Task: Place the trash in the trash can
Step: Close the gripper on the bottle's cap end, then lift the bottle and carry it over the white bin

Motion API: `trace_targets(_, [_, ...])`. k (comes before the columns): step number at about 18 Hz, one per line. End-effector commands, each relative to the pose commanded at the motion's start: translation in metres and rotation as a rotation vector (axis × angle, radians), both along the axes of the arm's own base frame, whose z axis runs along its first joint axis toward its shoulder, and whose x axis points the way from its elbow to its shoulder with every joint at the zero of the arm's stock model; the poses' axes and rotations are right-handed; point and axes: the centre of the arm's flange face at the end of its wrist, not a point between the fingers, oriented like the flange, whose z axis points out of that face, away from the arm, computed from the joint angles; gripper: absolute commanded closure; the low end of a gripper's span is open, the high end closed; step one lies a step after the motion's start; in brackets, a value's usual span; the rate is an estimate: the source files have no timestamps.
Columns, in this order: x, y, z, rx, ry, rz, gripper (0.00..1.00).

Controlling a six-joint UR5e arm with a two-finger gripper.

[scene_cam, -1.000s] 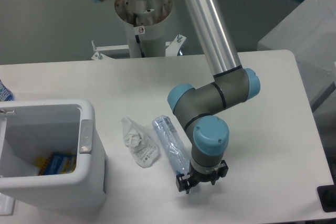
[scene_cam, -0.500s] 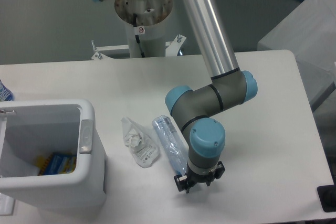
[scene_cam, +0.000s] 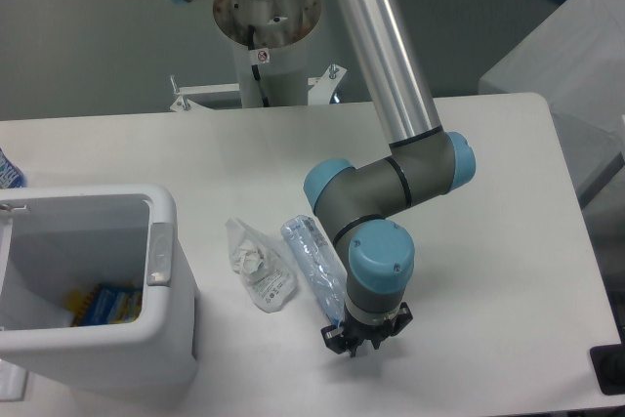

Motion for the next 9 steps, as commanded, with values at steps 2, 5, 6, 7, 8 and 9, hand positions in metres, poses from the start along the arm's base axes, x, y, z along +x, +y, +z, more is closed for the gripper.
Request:
trace_targets(2, [0.001,0.001,0.000,0.000,0.000,-0.002,0.64])
trace_targets(5, [0.000,0.001,0.005,0.007,0.004,0.000,0.65])
trace_targets(6, [-0.001,0.002,0.012,0.018,0.011,-0.001,0.65])
trace_targets(7, [-0.001,0.002,0.019,0.023,0.020,-0.002,0.65])
trace_targets(8, [-0.002,0.001,0.027,0.032,0.027,-0.001,0.65])
trace_targets(9, [-0.005,-0.001,0.040,0.046,0.044,0.004,0.65])
